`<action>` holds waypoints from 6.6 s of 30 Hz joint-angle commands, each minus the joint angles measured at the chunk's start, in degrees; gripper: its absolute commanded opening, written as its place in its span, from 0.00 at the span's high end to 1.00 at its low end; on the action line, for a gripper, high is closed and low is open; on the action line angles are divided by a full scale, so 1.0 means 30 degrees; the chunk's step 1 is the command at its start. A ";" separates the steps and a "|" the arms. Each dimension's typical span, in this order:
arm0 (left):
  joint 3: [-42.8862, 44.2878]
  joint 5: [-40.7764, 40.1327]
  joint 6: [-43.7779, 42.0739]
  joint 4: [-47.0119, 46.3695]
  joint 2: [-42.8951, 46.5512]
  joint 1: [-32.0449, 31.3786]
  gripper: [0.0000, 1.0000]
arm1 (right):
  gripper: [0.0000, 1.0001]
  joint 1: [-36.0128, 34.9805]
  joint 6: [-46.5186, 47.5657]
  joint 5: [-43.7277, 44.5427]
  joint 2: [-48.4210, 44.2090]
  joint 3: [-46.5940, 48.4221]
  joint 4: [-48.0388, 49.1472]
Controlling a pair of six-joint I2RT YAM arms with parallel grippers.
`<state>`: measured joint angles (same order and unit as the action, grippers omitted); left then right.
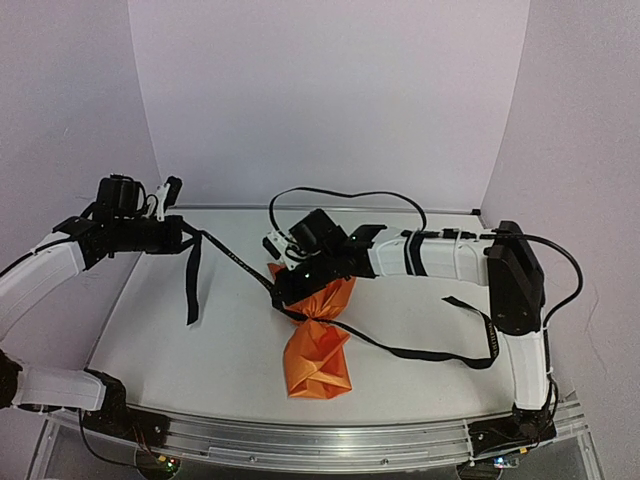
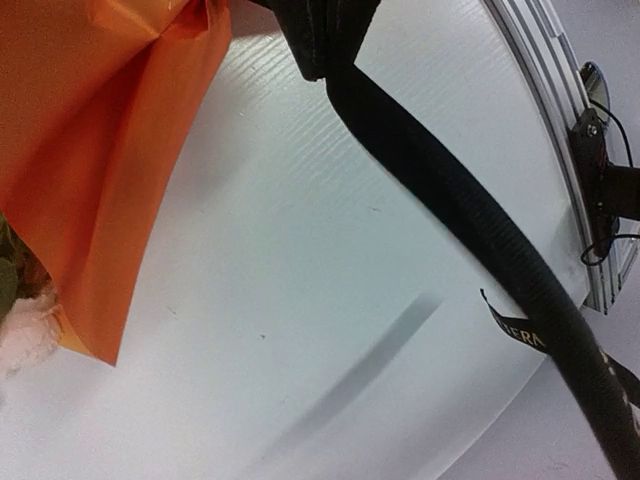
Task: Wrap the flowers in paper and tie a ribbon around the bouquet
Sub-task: Cross the half-tied ribbon over the folded bouquet.
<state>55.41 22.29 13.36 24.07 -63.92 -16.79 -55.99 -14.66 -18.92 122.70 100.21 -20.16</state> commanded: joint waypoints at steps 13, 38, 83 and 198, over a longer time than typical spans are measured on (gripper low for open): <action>-0.0792 -0.3986 -0.2408 -0.3372 -0.2294 -0.6622 0.41 | 1.00 -0.0791 -0.0286 0.5150 -0.7024 -0.9017 0.4430; -0.1747 0.1176 -1.1451 -1.1882 -0.8073 -0.9668 0.48 | 1.00 -0.0974 -0.0316 0.0689 -0.9430 -1.2699 0.7895; -0.1580 0.3337 -1.1594 -1.5201 -1.0061 -1.0559 1.00 | 0.76 -0.0969 0.0505 0.3447 -1.0888 -1.4294 0.7081; 0.3551 0.3897 -1.4552 -1.1889 -1.3569 -1.2363 1.00 | 0.57 0.6704 -2.3523 0.8422 -1.6624 -1.8465 -0.9376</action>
<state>64.42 34.32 -30.15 -10.07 -105.10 -53.95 -35.16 -79.88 2.44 73.64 48.52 -51.97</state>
